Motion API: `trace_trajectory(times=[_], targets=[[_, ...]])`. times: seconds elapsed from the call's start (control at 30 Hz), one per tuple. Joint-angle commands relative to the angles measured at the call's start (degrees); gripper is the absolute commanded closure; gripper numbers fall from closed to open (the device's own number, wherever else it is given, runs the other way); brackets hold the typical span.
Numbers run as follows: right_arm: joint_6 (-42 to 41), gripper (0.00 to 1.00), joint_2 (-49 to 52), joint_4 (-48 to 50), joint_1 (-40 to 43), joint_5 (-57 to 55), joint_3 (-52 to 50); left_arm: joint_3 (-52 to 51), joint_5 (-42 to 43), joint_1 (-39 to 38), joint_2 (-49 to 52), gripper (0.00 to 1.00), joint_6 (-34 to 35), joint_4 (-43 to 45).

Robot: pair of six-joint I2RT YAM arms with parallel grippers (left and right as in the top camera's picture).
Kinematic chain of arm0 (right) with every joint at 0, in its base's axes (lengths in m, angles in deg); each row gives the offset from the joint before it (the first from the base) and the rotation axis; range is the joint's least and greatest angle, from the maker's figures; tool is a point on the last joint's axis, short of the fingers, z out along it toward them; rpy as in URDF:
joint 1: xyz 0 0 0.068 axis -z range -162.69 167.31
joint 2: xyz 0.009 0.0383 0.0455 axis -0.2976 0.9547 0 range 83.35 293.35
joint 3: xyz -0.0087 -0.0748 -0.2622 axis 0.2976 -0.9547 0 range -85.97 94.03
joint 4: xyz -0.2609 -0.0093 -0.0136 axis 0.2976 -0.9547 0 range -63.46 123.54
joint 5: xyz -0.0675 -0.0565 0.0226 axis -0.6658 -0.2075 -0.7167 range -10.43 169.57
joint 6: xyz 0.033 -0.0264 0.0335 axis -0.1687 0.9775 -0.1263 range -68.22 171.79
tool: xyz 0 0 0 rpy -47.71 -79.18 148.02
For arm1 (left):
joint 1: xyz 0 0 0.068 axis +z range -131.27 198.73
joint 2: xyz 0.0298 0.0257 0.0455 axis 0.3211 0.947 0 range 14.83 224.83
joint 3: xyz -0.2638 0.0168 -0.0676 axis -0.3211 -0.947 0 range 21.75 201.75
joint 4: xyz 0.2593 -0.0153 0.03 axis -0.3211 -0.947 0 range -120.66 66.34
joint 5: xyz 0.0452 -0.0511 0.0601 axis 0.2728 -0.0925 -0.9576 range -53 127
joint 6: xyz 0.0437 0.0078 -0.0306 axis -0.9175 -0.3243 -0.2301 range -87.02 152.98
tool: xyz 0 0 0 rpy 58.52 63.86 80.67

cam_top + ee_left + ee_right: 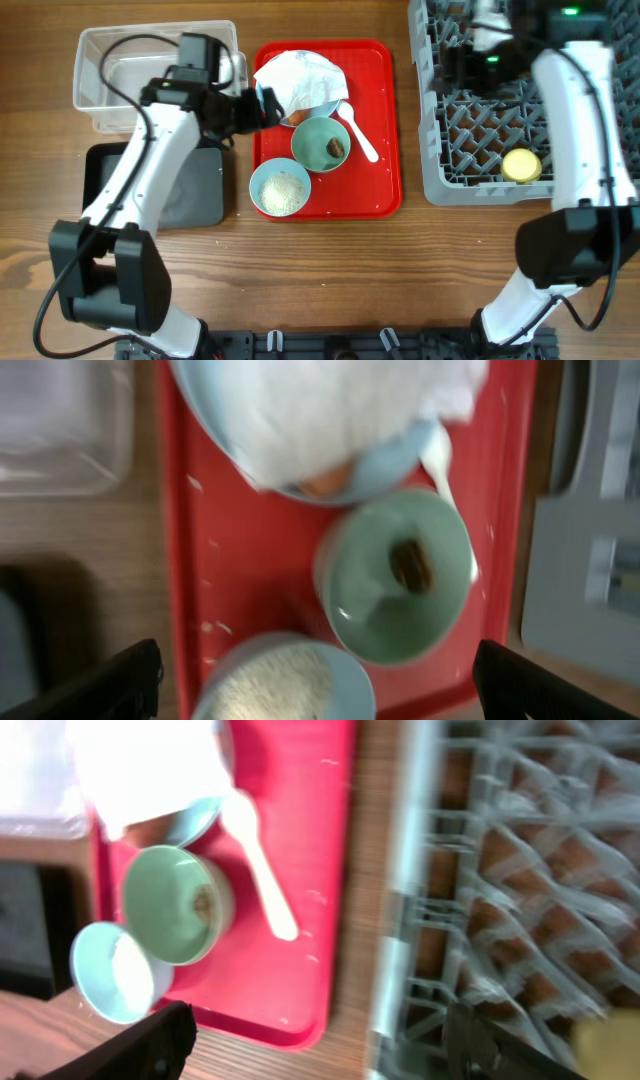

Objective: Sort waste into correct bins and load items into the dishwasher rack
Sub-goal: 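Grasp the light-blue rice bowl with the left gripper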

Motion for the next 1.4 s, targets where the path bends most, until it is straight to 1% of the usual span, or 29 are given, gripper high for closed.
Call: trace_trajectory(times=[0.0,0.03,0.13,0.23,0.33,0.4,0.43,0.47,0.53,0.57,0.6,0.67,0.73,0.83,0.87,0.9,0.93,1.0,1.1,1.13,1.3,1.37], targets=[[-3.19,0.18,-0.68,4.33,-3.91,0.92,-0.85,0.33,1.49,-5.31,0.39,0.01,-6.47,-3.8],[-4.37,0.18,-0.61,5.55,-4.24,0.9,-0.85,0.33,-0.04,-6.67,0.39,0.02,-6.47,-4.85],[-4.5,0.18,-0.59,7.17,-4.31,0.9,-0.85,0.22,-6.93,-10.75,0.39,0.08,-6.45,-8.2],[-4.09,0.18,-0.59,6.8,-4.31,-0.11,-0.85,-0.94,-7.67,-13.9,0.39,0.12,-6.19,-10.54],[-4.11,0.18,-0.59,6.88,-4.31,-1.49,-0.85,-4.39,-8.41,-19.06,0.39,0.15,-6.23,-9.49],[-4.13,0.18,-0.59,7.04,-4.31,-1.49,-0.85,-6.82,-11.32,-22.43,0.39,0.18,-5.62,-7.43],[-4.09,0.18,-0.59,7.02,-4.31,-1.51,-0.85,-8.24,-14.29,-24.02,0.39,0.2,-3.72,-5.7],[-4.09,0.18,-0.59,7.02,-4.31,-1.51,-0.85,-9.35,-16.61,-25.11,0.39,0.24,-1.42,-4.11],[-3.98,0.18,-0.59,6.95,-4.31,-1.51,-0.85,-10.91,-18.36,-26.32,0.39,0.34,0.59,-1.84],[-3.96,0.18,-0.59,6.97,-4.31,-1.51,-0.85,-11.61,-19.71,-26.69,0.39,0.37,1.62,-0.92],[-3.96,0.18,-0.59,6.99,-4.31,-1.51,-0.85,-12.37,-22.38,-26.88,0.39,0.42,3.26,-0.17],[-3.93,0.18,-0.59,6.97,-4.31,-1.53,-0.85,-13.81,-26.64,-26.91,0.39,0.46,6.03,1.31],[-3.91,0.18,-0.59,6.97,-4.31,-1.73,-0.85,-15.8,-26.95,-26.88,0.39,0.51,6.29,3.69],[-4.15,0.18,-0.59,6.97,-4.31,-2.56,-0.85,-17.51,-26.95,-27.39,0.39,0.55,6.27,5.22],[-4.2,0.18,-0.59,6.95,-4.31,-2.56,-0.85,-17.64,-26.93,-27.41,0.39,0.58,6.32,5.46],[-4.44,0.18,-0.59,6.95,-4.31,-2.56,-0.85,-17.64,-26.93,-27.41,0.39,0.63,6.54,5.86],[-4.52,0.18,-0.59,6.97,-4.31,-2.56,-0.85,-17.64,-26.93,-27.41,0.39,0.66,7.56,6.14],[-4.55,0.18,-0.59,6.95,-4.31,-2.56,-0.85,-17.64,-24.85,-27.47,0.39,0.78,9.09,7.32],[-4.52,0.18,-0.59,6.16,-4.31,-2.6,-0.85,-17.64,-24.41,-28.33,0.39,0.89,9.07,8.44],[-4.48,0.18,-0.59,5.81,-4.31,-2.6,-0.85,-17.64,-24.39,-28.55,0.39,0.96,9.07,8.63],[-4.11,0.18,-0.59,5.33,-4.31,-2.99,-0.85,-17.42,-24.35,-28.52,0.22,0.96,9.09,8.35],[-4.13,0.18,-0.59,5.31,-4.31,-2.99,-0.85,-15.63,-24.11,-28.46,-0.57,0.96,9.31,5.84]])
